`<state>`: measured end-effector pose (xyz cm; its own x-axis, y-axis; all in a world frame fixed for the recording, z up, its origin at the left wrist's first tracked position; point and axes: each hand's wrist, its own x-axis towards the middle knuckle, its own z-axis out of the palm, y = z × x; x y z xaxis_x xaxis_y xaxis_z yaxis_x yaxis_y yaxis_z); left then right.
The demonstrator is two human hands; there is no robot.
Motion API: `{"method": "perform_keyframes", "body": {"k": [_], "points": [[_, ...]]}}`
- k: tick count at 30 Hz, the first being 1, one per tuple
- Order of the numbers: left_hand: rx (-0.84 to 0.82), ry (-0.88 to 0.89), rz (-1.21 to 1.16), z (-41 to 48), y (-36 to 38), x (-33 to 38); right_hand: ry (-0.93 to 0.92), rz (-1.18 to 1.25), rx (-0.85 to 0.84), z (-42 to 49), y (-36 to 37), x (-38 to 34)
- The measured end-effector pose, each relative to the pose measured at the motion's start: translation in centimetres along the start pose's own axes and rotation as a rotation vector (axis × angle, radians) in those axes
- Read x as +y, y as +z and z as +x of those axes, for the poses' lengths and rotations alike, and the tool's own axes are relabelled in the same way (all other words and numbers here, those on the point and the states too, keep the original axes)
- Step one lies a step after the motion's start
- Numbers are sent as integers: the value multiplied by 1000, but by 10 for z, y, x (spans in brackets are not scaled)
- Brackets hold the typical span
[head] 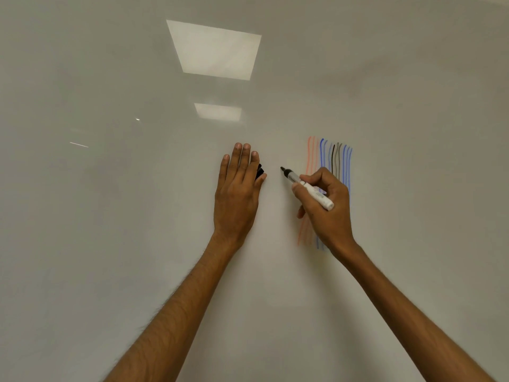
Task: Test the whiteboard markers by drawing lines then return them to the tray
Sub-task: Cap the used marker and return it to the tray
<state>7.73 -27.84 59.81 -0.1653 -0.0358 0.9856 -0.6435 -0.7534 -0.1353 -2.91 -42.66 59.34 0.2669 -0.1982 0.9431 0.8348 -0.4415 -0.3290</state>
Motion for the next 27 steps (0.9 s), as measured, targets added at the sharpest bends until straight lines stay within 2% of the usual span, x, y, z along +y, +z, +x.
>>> {"method": "perform_keyframes", "body": {"k": [11, 16, 19, 27], "points": [[-48, -16, -128, -5, -2, -2, 58, -121, -96, -56, -15, 14], [-127, 7, -94, -33, -11, -3, 65, -213, -145, -78, -16, 12], [-191, -47, -127, -53, -21, 1, 85, -253, -172, -84, -19, 11], [-403, -223, -298, -119, -64, 15, 312, -60, -126, -107, -32, -14]]}}
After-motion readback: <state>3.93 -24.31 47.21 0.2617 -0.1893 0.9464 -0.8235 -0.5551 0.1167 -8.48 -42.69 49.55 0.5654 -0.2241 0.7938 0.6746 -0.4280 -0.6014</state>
